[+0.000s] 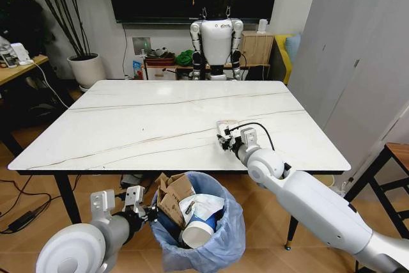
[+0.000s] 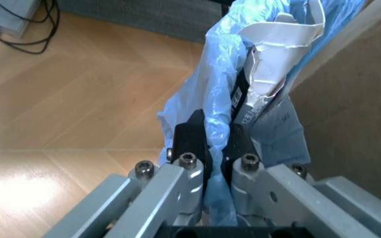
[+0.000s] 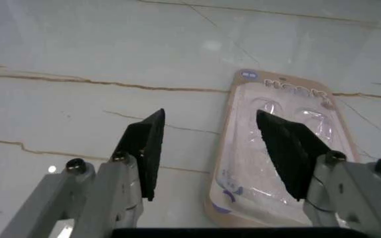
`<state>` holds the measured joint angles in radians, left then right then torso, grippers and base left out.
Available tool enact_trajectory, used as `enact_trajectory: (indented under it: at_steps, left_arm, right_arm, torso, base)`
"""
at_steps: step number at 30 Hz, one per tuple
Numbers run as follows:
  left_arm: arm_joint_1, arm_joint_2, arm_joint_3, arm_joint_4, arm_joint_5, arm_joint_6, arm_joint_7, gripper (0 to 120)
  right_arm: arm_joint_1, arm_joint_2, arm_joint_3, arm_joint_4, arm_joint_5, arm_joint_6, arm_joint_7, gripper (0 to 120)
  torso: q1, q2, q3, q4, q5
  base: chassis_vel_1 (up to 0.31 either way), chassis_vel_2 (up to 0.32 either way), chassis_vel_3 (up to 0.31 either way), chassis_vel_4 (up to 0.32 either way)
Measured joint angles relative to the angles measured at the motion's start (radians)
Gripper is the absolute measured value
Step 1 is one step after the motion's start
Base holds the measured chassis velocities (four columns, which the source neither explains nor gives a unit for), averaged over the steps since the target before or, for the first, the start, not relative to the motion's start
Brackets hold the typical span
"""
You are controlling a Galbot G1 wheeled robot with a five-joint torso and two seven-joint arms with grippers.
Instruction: Pick up the trash bin and place the trash from the table into it.
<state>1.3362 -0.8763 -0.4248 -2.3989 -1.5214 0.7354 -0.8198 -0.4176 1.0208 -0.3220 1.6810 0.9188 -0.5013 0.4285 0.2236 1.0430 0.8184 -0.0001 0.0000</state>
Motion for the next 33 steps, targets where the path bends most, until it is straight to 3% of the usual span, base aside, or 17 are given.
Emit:
enact_trajectory:
  at_steps: [2, 9, 12, 18, 24, 29, 33]
  left_arm:
    - [-0.001, -0.001, 0.002, 0.0, 0.0, 0.0, 0.0, 0]
    - [0.006, -0.005, -0.001, 0.0, 0.002, 0.0, 0.002, 0]
    - [0.007, -0.005, -0.003, 0.0, 0.002, 0.0, 0.002, 0]
    - [0.004, -0.004, -0.003, 0.0, 0.002, 0.0, 0.003, 0]
    - [0.001, -0.004, 0.005, 0.0, 0.003, 0.0, 0.003, 0]
    - [0.001, 0.002, 0.006, -0.001, 0.003, 0.0, 0.004, 0]
    - [0.004, 0.007, 0.001, -0.004, 0.001, 0.0, 0.004, 0]
  right_arm:
    - [0.0, 0.0, -0.001, 0.009, 0.006, -0.002, 0.008, 55]
    - [-0.021, 0.0, -0.009, 0.012, 0.002, -0.005, 0.015, 86]
    - [-0.024, -0.002, -0.009, 0.001, -0.008, -0.004, 0.011, 87]
    - [-0.024, -0.014, -0.002, -0.023, -0.039, 0.0, -0.011, 81]
    - [-0.025, -0.027, 0.007, -0.026, -0.043, 0.004, -0.018, 67]
    - [-0.031, -0.029, 0.008, -0.026, -0.043, 0.008, -0.018, 47]
    - [-0.031, -0.028, 0.008, -0.027, -0.043, 0.009, -0.018, 43]
  torso:
    - [0.0, 0.0, 0.0, 0.0, 0.0]
    - [0.0, 0.0, 0.0, 0.0001, 0.0]
    - [0.0, 0.0, 0.0, 0.0, 0.0001]
    - [0.0, 0.0, 0.0, 0.0, 0.0001]
    - [0.0, 0.0, 0.0, 0.0, 0.0001]
    - [0.0, 0.0, 0.0, 0.0, 0.0001]
    - [0.0, 0.0, 0.0, 0.0, 0.0001]
  base:
    - [0.0, 0.0, 0.0, 0.0]
    - [0.0, 0.0, 0.0, 0.0]
    - [0.0, 0.0, 0.0, 0.0]
    - [0.0, 0.0, 0.0, 0.0]
    - [0.0, 0.0, 0.0, 0.0]
    - [0.0, 0.0, 0.0, 0.0]
    - [0.0, 0.0, 0.0, 0.0]
